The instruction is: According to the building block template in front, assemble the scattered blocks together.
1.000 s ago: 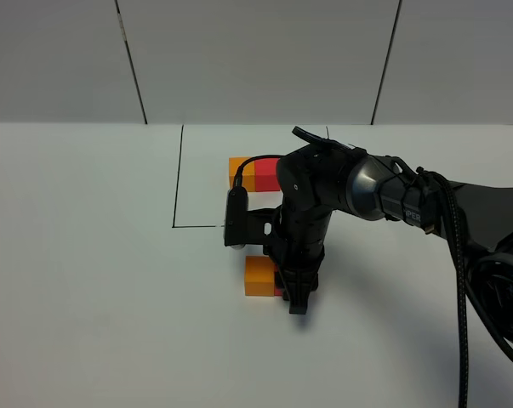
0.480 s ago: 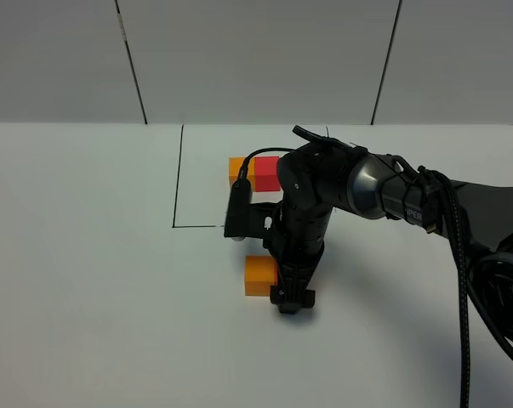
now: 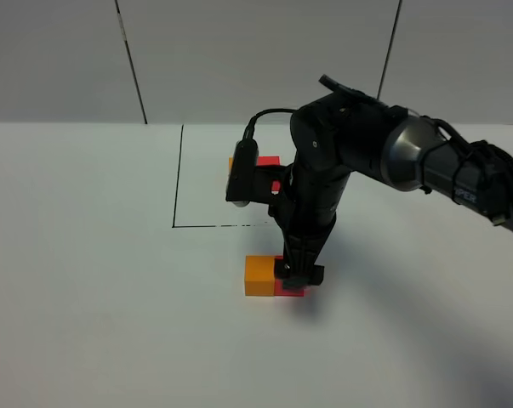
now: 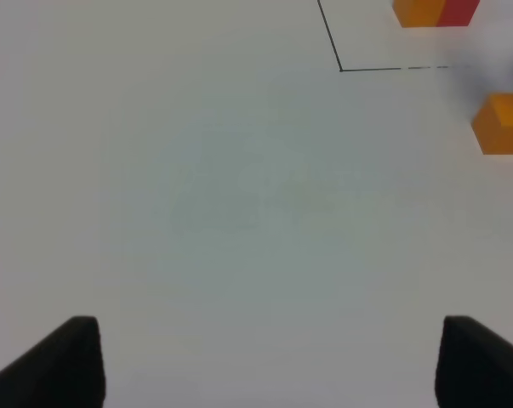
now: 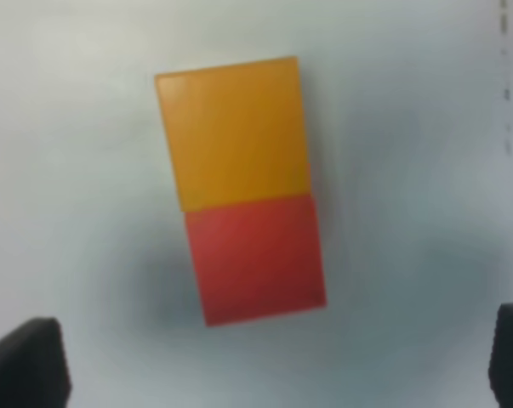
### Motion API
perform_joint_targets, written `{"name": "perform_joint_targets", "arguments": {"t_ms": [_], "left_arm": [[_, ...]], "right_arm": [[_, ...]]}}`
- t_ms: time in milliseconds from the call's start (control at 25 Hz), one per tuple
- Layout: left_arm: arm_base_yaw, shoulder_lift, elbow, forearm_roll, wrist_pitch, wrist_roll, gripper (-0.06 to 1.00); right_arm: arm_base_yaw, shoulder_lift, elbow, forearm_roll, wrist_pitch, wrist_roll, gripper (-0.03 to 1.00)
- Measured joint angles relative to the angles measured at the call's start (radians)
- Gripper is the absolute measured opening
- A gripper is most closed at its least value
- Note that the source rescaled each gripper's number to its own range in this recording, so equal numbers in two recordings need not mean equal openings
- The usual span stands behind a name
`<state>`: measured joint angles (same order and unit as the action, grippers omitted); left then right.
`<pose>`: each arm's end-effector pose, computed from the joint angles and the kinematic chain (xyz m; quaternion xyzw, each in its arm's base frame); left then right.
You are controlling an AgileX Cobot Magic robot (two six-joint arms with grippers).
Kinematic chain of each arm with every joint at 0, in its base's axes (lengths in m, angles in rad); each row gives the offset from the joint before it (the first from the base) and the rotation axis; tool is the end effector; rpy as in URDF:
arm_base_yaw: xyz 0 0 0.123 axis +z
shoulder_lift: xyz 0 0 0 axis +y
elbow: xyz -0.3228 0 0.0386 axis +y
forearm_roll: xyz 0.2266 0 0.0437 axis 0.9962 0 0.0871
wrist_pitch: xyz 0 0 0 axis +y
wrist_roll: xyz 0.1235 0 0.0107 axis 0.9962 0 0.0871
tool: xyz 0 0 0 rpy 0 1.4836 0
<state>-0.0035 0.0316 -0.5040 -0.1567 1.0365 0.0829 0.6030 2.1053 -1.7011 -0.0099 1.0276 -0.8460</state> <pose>-0.0302 -0.0166 0.2579 0.0378 0.8507 -0.0576 0.5212 0.3720 0.2548 0.2114 -0.6601 0.7427 -0.0181 0.1115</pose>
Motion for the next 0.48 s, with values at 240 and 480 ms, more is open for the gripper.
{"name": "perform_joint_targets", "arguments": {"t_ms": [240, 480], "left_arm": [[0.0, 0.0, 0.0, 0.0, 0.0, 0.0, 0.66], [0.0, 0.0, 0.0, 0.0, 0.0, 0.0, 0.66]], "right_arm": [[-0.029, -0.13, 0.0, 0.03, 0.062, 0.121, 0.99], [-0.19, -0.226, 0.038, 0.051, 0.098, 0.293, 0.99]]}}
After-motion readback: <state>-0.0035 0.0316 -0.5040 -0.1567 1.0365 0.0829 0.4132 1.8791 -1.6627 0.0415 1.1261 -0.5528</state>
